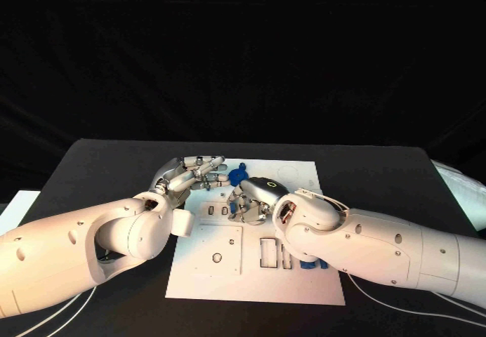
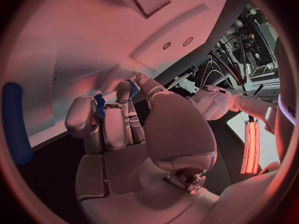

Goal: Assemble the parts on the task board

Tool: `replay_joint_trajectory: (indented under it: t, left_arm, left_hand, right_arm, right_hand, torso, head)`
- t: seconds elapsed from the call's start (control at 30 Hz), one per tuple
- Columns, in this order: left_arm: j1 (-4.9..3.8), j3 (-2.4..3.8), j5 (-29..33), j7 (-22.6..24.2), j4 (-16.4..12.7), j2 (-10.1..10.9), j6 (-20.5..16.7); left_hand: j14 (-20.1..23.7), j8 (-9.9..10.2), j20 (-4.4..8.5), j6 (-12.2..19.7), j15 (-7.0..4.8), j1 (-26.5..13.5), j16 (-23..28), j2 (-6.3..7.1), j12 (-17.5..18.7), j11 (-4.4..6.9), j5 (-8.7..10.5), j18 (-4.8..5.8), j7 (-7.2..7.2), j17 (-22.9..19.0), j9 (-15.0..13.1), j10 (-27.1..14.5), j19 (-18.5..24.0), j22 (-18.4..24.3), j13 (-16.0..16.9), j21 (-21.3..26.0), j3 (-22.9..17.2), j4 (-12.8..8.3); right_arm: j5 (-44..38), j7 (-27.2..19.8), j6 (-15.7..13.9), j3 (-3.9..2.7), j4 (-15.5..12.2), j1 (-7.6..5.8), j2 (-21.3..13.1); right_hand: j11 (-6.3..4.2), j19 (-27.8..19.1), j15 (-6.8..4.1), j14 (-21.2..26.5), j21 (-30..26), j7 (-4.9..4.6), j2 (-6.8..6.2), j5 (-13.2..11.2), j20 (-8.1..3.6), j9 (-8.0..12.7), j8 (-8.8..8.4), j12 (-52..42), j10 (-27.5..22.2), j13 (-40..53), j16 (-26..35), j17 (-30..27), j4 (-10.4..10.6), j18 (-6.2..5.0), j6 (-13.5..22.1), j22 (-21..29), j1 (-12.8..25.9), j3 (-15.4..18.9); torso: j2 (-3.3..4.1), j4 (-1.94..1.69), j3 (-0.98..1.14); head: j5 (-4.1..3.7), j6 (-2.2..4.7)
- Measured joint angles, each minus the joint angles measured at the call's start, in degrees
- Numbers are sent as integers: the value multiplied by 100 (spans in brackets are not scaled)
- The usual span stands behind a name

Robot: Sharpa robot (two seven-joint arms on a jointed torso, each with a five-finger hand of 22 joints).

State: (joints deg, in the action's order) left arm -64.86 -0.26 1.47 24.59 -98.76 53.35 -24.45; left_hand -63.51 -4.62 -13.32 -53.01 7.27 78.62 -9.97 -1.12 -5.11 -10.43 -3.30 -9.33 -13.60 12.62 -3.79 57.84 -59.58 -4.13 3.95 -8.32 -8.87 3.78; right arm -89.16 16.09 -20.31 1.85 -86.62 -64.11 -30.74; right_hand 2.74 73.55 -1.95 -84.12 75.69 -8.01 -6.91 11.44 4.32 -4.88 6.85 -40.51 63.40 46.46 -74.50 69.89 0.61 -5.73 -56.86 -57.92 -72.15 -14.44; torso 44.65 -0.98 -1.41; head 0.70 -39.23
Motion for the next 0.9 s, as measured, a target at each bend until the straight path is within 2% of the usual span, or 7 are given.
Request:
replay_joint_trajectory:
  t: [0.17,0.37,0.5,0.6,0.8,0.83,0.9]
  left_arm:
    - [0,0,0,-6,21,-4,11]
    - [0,0,0,-11,51,-5,20]
    - [0,0,0,-11,70,-4,22]
    - [0,-1,0,-12,90,-3,22]
    - [1,-2,0,-16,151,-5,21]
    - [1,-2,-3,-19,164,-4,20]
    - [1,-2,-24,-41,197,1,17]
  left_hand:
    - [0,0,0,0,0,0,0,0,0,0,0,0,0,0,0,0,0,0,0,0,0,0]
    - [0,0,0,0,0,0,0,0,0,0,0,0,0,-1,0,0,0,0,0,0,0,0]
    - [0,0,0,0,0,0,0,0,0,0,0,-1,0,-1,0,0,0,0,0,0,0,0]
    - [0,0,0,0,0,0,0,0,0,0,0,0,0,-1,0,0,0,5,0,0,-16,-16]
    - [0,0,13,0,0,0,0,0,0,0,0,0,0,3,0,0,-13,5,0,0,-17,-17]
    - [-53,0,31,-24,-26,0,-5,0,0,16,0,-6,15,29,0,39,-59,2,3,0,-22,-22]
    - [-341,-17,107,-171,-129,-1,-154,-1,-92,101,0,-88,65,138,-13,305,-280,-41,53,-73,-41,-41]
  right_arm:
    - [-14,-35,-328,1,-116,23,-45]
    - [-32,-137,-798,-5,-334,54,-200]
    - [-33,-222,-994,-27,-483,54,-357]
    - [-31,-285,-1056,-39,-598,33,-502]
    - [31,-478,-1024,-56,-912,-119,-990]
    - [59,-523,-1001,-56,-962,-146,-1079]
    - [183,-667,-930,-56,-1054,-228,-1295]
  right_hand:
    - [49,-21,38,3,-44,-32,-89,0,21,61,-83,0,-53,-22,35,-43,-13,1,199,57,-4,124]
    - [71,-41,63,20,-71,-56,-88,33,41,89,-118,0,-91,-47,66,-62,-17,0,282,105,-3,175]
    - [92,-41,63,20,-94,-73,-88,33,41,96,-140,-30,-111,-53,66,-67,-6,0,339,114,-3,227]
    - [92,-62,71,12,-94,-78,-88,33,62,101,-140,-30,-111,-60,89,-67,3,0,344,129,-3,284]
    - [92,-61,83,0,-93,-97,-88,55,62,101,-139,-68,-111,-60,89,-67,18,1,363,130,-3,346]
    - [92,-61,83,0,-93,-97,-88,67,62,101,-139,-85,-111,-60,89,-64,10,0,363,124,-3,353]
    - [92,-49,83,0,-93,-93,-31,79,75,97,-139,-113,-111,-59,89,-47,10,1,360,86,-60,353]
  torso:
    - [0,-2,2]
    - [-3,-4,9]
    - [-4,0,10]
    - [-9,3,10]
    - [-36,1,7]
    - [-44,2,7]
    - [-64,3,7]
  head:
    - [-6,5]
    - [-12,9]
    - [-12,9]
    - [-4,17]
    - [3,8]
    - [4,6]
    - [4,3]
